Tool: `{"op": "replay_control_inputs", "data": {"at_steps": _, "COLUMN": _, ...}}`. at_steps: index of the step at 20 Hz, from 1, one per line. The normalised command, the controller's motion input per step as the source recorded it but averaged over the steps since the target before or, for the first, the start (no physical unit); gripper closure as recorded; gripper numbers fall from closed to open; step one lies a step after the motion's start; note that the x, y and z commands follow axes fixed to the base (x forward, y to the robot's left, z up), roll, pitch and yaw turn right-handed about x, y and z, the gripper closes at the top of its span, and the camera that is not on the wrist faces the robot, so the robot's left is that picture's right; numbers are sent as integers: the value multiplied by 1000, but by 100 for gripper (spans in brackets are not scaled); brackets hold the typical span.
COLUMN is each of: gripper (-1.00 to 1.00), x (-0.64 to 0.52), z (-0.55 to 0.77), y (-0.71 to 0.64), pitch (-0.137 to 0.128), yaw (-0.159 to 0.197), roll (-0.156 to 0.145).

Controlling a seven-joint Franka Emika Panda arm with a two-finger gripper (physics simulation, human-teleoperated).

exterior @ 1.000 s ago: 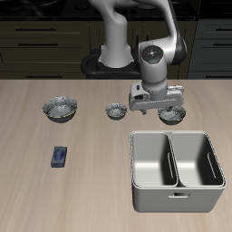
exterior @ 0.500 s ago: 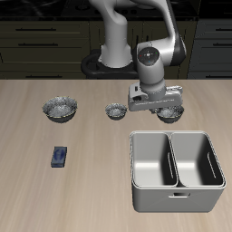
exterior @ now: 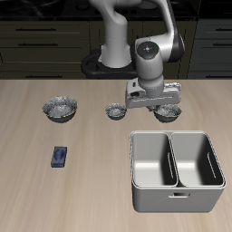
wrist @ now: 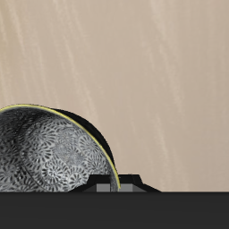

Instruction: Place the middle-sized bowl in the left side of the drainer

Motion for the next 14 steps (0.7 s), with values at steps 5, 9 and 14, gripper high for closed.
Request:
{"op": "replay_control_inputs", "data": {"at_steps": 5, "gripper": 100, "x": 22, "z": 335, "y": -139, "pitch": -36, "yaw": 2, "roll": -28}}
{"op": "replay_control_inputs", "data": {"at_steps": 9, "gripper": 100, "x": -19, "z": 384, "y": -126, "pitch": -51, "yaw": 8, "roll": -27}}
{"op": "replay_control_inputs", "data": {"at_steps": 14, "gripper": 100, "x": -7, "z": 256, "y": -146, "pitch": -23, "yaw": 1, "roll": -18}}
